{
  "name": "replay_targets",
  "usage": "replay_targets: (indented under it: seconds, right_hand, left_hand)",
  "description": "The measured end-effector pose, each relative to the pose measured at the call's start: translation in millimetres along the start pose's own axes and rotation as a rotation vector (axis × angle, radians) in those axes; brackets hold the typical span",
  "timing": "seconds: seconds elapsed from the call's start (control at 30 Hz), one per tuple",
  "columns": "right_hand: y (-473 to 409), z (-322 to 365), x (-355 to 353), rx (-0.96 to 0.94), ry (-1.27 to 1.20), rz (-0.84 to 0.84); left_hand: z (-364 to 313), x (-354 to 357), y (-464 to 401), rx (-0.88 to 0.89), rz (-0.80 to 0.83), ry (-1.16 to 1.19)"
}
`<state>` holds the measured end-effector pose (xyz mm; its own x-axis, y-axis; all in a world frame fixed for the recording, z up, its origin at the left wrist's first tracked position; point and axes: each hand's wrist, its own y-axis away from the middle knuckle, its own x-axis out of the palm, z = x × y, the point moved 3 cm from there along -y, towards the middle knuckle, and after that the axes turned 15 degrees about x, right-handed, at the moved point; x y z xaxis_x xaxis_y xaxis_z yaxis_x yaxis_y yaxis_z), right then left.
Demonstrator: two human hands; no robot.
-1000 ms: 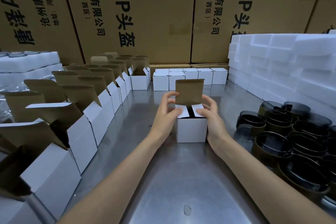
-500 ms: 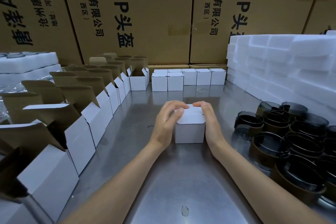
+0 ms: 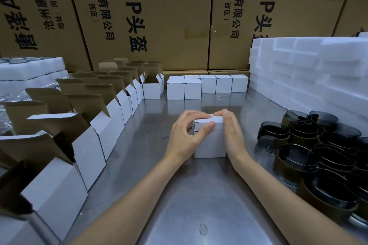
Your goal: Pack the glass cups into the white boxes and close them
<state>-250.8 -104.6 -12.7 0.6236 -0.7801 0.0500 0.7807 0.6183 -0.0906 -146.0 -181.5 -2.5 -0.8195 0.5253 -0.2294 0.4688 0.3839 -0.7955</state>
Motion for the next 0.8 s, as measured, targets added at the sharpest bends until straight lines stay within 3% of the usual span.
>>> replay_targets:
  seconds: [0.3,0.47,0.6,0.73,0.8]
  right_hand:
    - [1,-2,-2,-0.069,0.086,-0.031]
    - [15,7,-1,-0.422,0.513,-0.311]
    - [23,8,11,-0.642,0.843,-0.346]
    - [0,4,7,-0.553,0.920,-0.364]
    - [-22,1,4,-0.516,0.967,-0.383]
  left_hand:
    - [10,1,-1,-0.144,0.098,0.047]
    - [15,4,0,-0.171,0.104,0.038]
    - [20,6,-3,-0.282,0.064,0.121]
    - [36,-1,-5,-0.442,-0.083,0.157]
    - [44,-2,-8,-0.471,-0.079,0.137]
